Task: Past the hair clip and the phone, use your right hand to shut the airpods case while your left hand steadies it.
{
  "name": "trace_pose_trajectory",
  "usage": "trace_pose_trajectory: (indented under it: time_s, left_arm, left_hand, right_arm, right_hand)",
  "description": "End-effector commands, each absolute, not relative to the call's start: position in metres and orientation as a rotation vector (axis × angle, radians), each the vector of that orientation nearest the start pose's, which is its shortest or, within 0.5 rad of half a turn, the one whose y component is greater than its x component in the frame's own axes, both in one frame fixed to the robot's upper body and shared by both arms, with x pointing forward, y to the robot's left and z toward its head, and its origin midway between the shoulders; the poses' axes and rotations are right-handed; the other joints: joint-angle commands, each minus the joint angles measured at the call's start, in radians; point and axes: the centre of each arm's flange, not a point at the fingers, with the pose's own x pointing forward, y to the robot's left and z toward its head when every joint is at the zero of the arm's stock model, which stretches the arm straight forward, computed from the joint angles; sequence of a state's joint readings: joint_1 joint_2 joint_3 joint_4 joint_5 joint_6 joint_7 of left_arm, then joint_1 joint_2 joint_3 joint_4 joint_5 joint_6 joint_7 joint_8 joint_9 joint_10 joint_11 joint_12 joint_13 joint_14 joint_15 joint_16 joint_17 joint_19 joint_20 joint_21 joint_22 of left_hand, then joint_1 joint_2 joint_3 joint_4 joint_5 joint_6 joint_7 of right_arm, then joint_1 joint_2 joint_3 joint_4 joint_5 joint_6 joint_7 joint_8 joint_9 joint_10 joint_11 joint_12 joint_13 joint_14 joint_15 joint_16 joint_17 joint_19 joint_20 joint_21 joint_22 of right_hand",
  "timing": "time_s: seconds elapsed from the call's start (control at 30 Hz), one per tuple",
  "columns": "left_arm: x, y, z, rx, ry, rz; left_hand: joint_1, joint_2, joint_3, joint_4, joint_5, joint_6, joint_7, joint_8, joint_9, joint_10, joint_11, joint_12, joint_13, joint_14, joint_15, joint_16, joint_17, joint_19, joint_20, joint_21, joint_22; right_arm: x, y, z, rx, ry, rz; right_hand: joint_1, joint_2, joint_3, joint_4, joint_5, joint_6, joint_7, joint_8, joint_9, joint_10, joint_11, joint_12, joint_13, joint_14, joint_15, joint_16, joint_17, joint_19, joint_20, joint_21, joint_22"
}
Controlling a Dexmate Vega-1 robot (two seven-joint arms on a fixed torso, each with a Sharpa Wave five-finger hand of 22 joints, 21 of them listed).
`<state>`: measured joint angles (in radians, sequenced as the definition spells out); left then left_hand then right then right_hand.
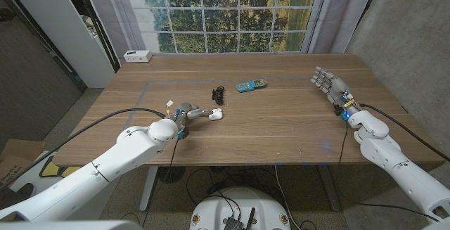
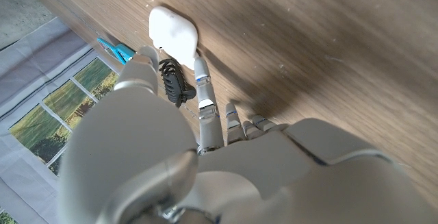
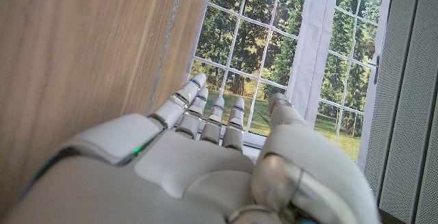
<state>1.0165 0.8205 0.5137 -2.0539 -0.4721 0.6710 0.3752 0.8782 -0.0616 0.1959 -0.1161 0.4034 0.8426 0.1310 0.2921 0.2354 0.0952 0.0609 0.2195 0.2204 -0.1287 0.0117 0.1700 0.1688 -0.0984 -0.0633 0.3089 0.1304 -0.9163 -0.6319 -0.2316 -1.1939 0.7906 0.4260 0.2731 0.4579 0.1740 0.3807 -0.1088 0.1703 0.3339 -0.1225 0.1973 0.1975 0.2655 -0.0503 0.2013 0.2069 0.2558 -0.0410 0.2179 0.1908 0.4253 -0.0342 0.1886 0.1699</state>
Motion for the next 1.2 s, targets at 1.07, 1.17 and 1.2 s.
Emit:
trace_pose_trajectory:
  time_s: [1.07,1.17,1.2]
  left_arm:
    - [0.54,0.163,-0.115,0.641,0.041,0.222]
    - [0.536,0.153,-0.113,0.672,0.049,0.297]
    - [0.534,0.15,-0.112,0.675,0.056,0.319]
  left_hand:
    - [-0.066,-0.069,-0.137,0.042,0.017,0.069,-0.005,-0.038,-0.023,0.18,0.015,0.029,-0.034,0.181,0.013,0.034,0.008,0.242,0.143,-0.029,0.048]
    - [-0.097,-0.083,-0.176,0.056,0.028,0.105,0.005,-0.03,-0.016,0.229,0.019,0.038,-0.035,0.232,0.011,0.039,0.009,0.274,0.149,-0.03,0.049]
    - [-0.101,-0.084,-0.182,0.058,0.03,0.11,0.005,-0.03,-0.015,0.244,0.018,0.042,-0.035,0.241,0.01,0.04,0.009,0.28,0.149,-0.031,0.049]
  right_arm:
    - [0.623,-0.457,-0.055,0.062,-0.651,0.2]
    - [0.622,-0.461,-0.056,0.065,-0.647,0.203]
    - [0.623,-0.463,-0.057,0.068,-0.646,0.203]
  right_hand:
    - [0.017,-0.003,-0.002,-0.006,0.006,0.012,0.001,0.004,0.005,0.006,0.006,0.003,0.003,0.003,-0.088,-0.003,0.002,-0.001,0.007,0.005,0.002]
    - [0.017,-0.003,-0.002,-0.006,0.006,0.012,0.0,0.004,0.005,0.006,0.007,0.003,0.003,0.003,-0.088,-0.003,0.002,-0.001,0.007,0.005,0.002]
    - [0.017,-0.003,-0.002,-0.006,0.006,0.012,0.001,0.004,0.005,0.006,0.008,0.003,0.003,0.003,-0.088,-0.003,0.002,-0.001,0.007,0.005,0.002]
